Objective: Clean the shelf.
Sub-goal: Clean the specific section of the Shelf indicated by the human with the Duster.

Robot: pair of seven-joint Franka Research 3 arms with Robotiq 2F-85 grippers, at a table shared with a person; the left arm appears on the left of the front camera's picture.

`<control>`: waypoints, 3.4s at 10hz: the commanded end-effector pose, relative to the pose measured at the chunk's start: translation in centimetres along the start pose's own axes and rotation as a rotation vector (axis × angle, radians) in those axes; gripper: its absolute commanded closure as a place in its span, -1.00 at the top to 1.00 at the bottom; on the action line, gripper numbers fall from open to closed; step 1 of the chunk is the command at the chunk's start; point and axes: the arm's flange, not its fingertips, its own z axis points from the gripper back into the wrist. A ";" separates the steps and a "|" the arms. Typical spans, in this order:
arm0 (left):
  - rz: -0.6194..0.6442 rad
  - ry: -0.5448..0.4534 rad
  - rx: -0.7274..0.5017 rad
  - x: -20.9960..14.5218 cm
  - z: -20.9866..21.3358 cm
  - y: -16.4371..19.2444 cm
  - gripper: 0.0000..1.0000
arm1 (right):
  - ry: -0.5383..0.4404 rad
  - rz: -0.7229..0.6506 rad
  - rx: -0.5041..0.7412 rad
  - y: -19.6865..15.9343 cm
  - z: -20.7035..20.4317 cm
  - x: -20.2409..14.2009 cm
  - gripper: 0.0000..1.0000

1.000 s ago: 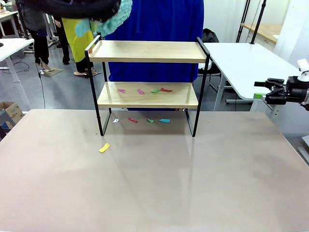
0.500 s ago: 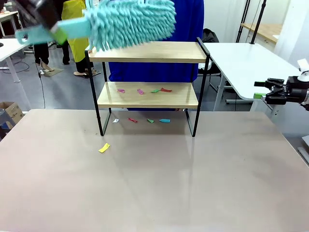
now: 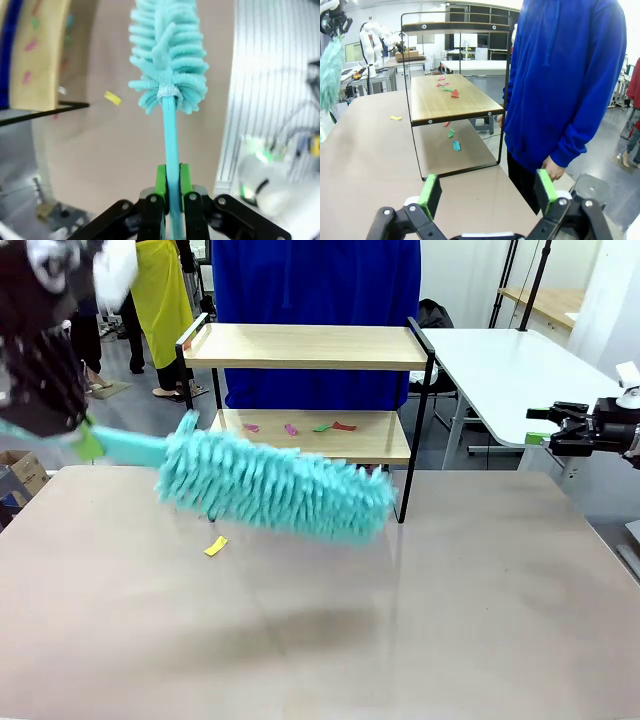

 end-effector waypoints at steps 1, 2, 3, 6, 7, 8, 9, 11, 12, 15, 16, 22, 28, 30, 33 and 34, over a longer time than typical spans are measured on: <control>-0.108 0.157 0.066 -0.5 -2.4 1.0 -0.74 | 0.007 -0.015 -0.001 0.0 0.0 0.5 1.00; -0.152 0.170 0.045 -0.6 -3.9 1.2 -0.74 | 0.007 -0.015 -0.001 0.0 0.0 0.5 1.00; -0.178 0.172 0.006 -0.6 -4.9 1.5 -0.74 | 0.007 -0.015 -0.001 0.0 0.0 0.5 1.00; -0.153 0.194 -0.024 -0.4 -5.5 1.5 -0.74 | 0.007 -0.015 -0.001 0.0 0.0 0.5 1.00; -0.153 0.194 -0.024 -0.4 -5.5 1.5 -0.74 | 0.007 -0.015 -0.001 0.0 0.0 0.5 1.00; -0.153 0.194 -0.024 -0.4 -5.5 1.5 -0.74 | 0.007 -0.015 -0.001 0.0 0.0 0.5 1.00; -0.153 0.194 -0.024 -0.4 -5.5 1.5 -0.74 | 0.007 -0.015 -0.001 0.0 0.0 0.5 1.00; -0.153 0.194 -0.024 -0.4 -5.5 1.5 -0.74 | 0.007 -0.015 -0.001 0.0 0.0 0.5 1.00; -0.153 0.194 -0.024 -0.4 -5.5 1.5 -0.74 | 0.007 -0.015 -0.001 0.0 0.0 0.5 1.00; -0.153 0.194 -0.024 -0.4 -5.5 1.5 -0.74 | 0.007 -0.015 -0.001 0.0 0.0 0.5 1.00; -0.153 0.194 -0.024 -0.4 -5.5 1.5 -0.74 | 0.007 -0.015 -0.001 0.0 0.0 0.5 1.00; -0.153 0.194 -0.024 -0.4 -5.5 1.5 -0.74 | 0.007 -0.015 -0.001 0.0 0.0 0.5 1.00; -0.153 0.194 -0.024 -0.4 -5.5 1.5 -0.74 | 0.007 -0.015 -0.001 0.0 0.0 0.5 1.00; -0.153 0.194 -0.024 -0.4 -5.5 1.5 -0.74 | 0.007 -0.015 -0.001 0.0 0.0 0.5 1.00; -0.147 0.204 -0.018 -0.4 -5.9 1.5 -0.74 | 0.007 -0.015 -0.001 0.0 0.0 0.5 1.00; -0.064 0.161 -0.019 1.4 -6.4 2.2 -0.74 | 0.007 -0.015 -0.001 0.0 0.0 0.5 1.00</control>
